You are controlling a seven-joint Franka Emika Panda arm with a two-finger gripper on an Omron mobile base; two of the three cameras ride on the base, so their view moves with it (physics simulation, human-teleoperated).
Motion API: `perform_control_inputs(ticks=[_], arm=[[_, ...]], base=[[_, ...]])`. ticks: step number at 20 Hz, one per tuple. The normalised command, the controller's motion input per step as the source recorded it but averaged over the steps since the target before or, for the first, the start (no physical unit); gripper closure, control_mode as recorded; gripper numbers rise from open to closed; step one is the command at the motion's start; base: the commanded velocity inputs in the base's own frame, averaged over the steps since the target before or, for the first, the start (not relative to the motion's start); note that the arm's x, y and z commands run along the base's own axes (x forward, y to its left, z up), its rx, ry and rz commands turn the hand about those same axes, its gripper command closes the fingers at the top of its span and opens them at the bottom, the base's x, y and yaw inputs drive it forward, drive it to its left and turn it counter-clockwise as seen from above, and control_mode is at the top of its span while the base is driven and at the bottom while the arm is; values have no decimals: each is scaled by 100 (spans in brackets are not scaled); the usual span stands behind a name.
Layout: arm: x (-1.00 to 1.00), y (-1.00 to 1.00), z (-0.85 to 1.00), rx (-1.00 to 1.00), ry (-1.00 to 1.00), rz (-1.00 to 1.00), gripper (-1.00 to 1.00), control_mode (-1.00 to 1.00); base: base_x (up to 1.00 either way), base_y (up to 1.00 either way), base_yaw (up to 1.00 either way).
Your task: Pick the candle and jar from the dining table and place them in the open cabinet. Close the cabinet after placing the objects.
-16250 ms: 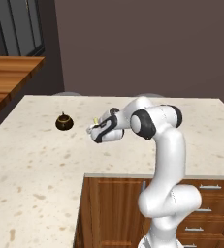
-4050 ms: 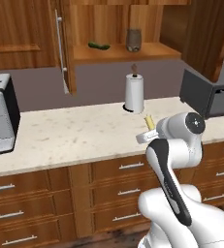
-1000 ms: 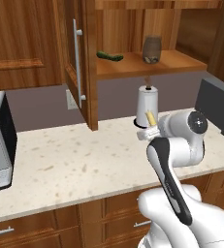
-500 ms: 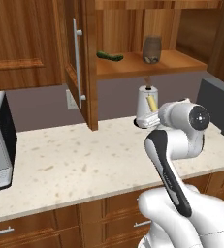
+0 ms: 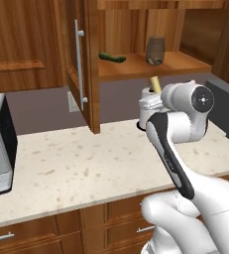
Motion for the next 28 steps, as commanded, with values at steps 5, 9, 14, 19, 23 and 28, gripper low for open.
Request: perform_control_inputs(ticks=[5,9,14,19,23,28], arm=[[0,0,67,7,0,-2,100,-100],[0,0,41,0,-7,0,100,-100],[5,0,12,0,-10,9,100,-100],[5,0,0,0,-14,15,100,-100],[18,0,0,0,-16,12,100,-100],[10,0,3,1,-13,6,100,-100]], base=[[0,0,0],[0,0,0],[0,0,0],[0,0,0],[0,0,0],[0,0,0]])
